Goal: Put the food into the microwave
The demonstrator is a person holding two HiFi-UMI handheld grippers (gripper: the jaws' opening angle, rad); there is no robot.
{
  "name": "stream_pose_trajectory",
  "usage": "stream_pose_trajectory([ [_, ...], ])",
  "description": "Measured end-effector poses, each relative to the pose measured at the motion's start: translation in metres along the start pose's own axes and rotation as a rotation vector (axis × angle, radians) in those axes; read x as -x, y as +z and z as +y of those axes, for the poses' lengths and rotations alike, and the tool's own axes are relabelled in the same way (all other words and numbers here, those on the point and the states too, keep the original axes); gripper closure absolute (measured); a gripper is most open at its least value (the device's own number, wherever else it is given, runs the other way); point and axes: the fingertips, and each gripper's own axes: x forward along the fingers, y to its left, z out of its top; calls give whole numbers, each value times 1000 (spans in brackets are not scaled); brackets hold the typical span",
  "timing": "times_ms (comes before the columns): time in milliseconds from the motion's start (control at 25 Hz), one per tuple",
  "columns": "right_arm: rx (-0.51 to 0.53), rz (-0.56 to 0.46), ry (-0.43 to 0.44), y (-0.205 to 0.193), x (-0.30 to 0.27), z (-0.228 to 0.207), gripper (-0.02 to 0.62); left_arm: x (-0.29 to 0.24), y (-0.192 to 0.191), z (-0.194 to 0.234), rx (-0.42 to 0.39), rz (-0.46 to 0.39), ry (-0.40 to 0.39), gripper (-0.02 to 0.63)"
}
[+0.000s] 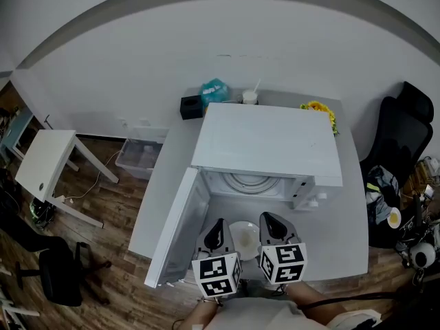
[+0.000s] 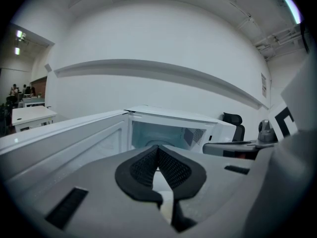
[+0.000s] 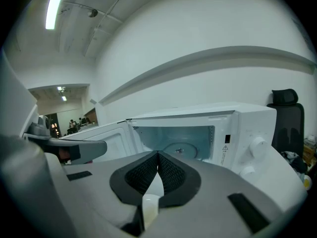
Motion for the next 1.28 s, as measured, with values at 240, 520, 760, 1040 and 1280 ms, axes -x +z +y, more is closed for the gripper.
stream_pose_trajectory([
  [240,-3,6,19,-6,-1,-1,580,-3,-8,-2,9,15,8,603],
  [520,-9,18,5,-15,-6,-8,580,-9,-20,-5,7,42,-12,603],
  [760,-25,88,44,-43,-15,-6,571,-20,-64,-3,40,170,-59,597],
  [1040,-59,165,38,-77,-18,-16,511,-23,-106,-5,74,268,-85,497],
  [1280,-99,237,-1,-115,-21,-31,508,-24,-140,8,89,337,-52,499],
])
